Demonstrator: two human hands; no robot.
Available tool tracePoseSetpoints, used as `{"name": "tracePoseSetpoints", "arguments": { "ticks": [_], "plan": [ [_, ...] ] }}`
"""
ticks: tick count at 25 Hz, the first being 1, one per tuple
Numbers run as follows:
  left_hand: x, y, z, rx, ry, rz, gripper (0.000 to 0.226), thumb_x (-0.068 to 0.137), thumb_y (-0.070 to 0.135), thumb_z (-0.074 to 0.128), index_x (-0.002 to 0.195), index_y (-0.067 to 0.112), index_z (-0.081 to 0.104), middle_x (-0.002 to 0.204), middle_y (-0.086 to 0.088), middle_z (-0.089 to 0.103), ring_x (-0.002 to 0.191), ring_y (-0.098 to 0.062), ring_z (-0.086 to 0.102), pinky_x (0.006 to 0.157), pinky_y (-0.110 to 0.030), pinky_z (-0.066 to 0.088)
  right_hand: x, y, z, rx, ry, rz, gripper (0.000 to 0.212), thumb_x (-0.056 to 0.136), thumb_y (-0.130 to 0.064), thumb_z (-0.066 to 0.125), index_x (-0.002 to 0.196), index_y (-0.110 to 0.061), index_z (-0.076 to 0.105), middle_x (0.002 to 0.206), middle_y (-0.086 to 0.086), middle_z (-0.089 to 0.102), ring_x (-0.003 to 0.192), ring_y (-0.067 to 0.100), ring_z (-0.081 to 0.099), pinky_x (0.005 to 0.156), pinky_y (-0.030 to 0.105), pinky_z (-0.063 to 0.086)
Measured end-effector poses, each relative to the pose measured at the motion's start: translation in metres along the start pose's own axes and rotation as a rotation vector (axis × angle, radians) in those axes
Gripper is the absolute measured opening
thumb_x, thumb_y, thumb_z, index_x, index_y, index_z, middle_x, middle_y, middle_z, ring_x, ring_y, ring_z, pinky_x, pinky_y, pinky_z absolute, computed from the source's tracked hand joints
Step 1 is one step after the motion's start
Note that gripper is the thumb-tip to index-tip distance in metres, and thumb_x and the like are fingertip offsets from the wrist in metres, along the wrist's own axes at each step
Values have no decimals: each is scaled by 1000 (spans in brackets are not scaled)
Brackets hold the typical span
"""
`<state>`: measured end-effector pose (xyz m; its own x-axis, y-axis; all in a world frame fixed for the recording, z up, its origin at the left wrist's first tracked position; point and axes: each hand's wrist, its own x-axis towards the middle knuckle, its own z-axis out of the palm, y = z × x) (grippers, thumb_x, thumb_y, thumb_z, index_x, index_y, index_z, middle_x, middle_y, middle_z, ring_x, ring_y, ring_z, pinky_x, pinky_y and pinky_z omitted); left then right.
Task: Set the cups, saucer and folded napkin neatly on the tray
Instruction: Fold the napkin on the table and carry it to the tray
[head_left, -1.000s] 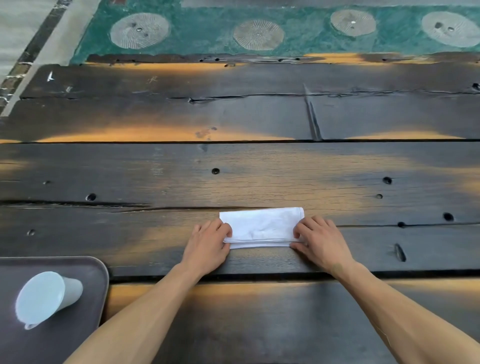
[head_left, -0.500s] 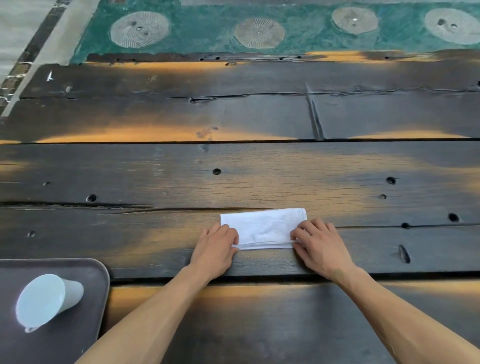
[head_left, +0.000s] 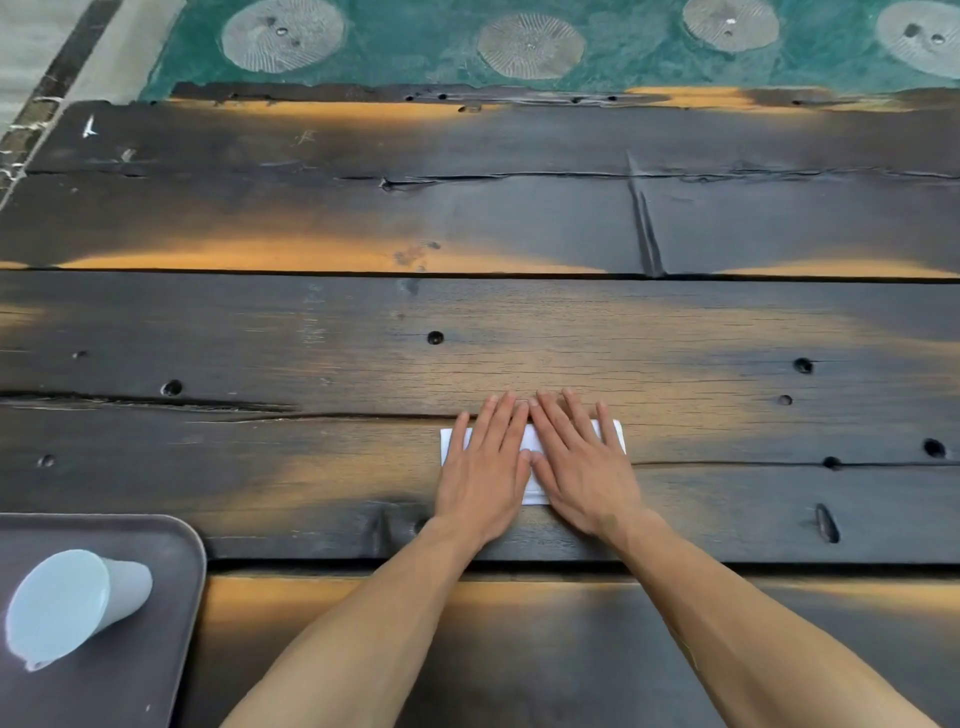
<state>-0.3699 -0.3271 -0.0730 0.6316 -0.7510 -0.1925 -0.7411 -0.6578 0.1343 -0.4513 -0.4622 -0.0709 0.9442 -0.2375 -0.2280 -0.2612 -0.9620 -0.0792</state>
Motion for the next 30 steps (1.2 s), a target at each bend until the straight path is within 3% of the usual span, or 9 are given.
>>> {"name": "tracePoseSetpoints", "arguments": {
  "ticks": [6,11,15,17,19,21,23,27,30],
  "plan": [
    [-4,-4,19,7,-5,5,62,100,42,13,155,15,17,163,-4,15,151,-19,9,121,-47,8,1,7,20,-7,-1,16,68,98,-54,11,156,-19,7,163,-3,6,151,20,1,122,46,2],
    [-17,-27,18,36,-58,-66,71,97,54,7,157,16,-3,164,-4,-10,150,-18,-13,121,-43,-3,-6,22,17,-13,-3,28,74,96,-60,7,155,-17,0,162,-1,-3,150,18,-5,122,41,-2],
    [-29,-52,12,14,-80,-65,71,99,55,8,156,15,-6,164,-2,-14,149,-16,-14,121,-38,-7,-12,30,15,9,-50,97,73,96,-60,5,155,-18,-6,162,-3,-10,149,18,-14,122,44,-5],
    [-27,-58,7,-30,-70,-42,71,99,57,18,157,16,6,165,-1,-6,150,-18,-10,122,-38,-4,-11,33,9,41,-86,63,71,98,-57,13,155,-19,-3,163,-2,-6,150,20,-7,122,45,0],
    [-21,-63,-1,-147,-62,-66,68,96,59,36,150,18,28,161,-3,12,149,-22,2,121,-39,9,-9,41,-3,20,-80,28,66,98,-53,26,154,-21,13,163,0,13,148,24,14,118,46,18],
    [-13,-65,-10,-272,-67,-125,60,87,57,57,133,23,43,144,-1,31,137,-23,18,112,-36,24,-8,50,-15,1,-67,59,57,92,-50,44,143,-26,35,146,1,40,130,27,38,102,44,36],
    [-3,-60,-21,-336,-84,-197,51,77,51,69,115,27,46,123,3,41,116,-19,29,95,-31,31,-8,50,-24,112,-102,172,51,84,-46,60,130,-27,48,129,0,49,116,26,45,94,40,40],
    [0,-48,-33,-401,-177,-376,29,83,30,63,104,27,43,102,0,57,100,-21,44,82,-34,30,-13,41,-31,466,-129,462,37,79,-27,69,114,-18,58,112,5,57,105,26,53,87,35,46],
    [-13,-49,-31,-842,-153,-607,25,88,14,63,111,15,53,109,-7,63,103,-27,57,90,-37,46,-30,33,-30,844,-71,704,23,79,-14,70,96,-16,56,90,4,62,86,25,58,77,35,49]
  ]
}}
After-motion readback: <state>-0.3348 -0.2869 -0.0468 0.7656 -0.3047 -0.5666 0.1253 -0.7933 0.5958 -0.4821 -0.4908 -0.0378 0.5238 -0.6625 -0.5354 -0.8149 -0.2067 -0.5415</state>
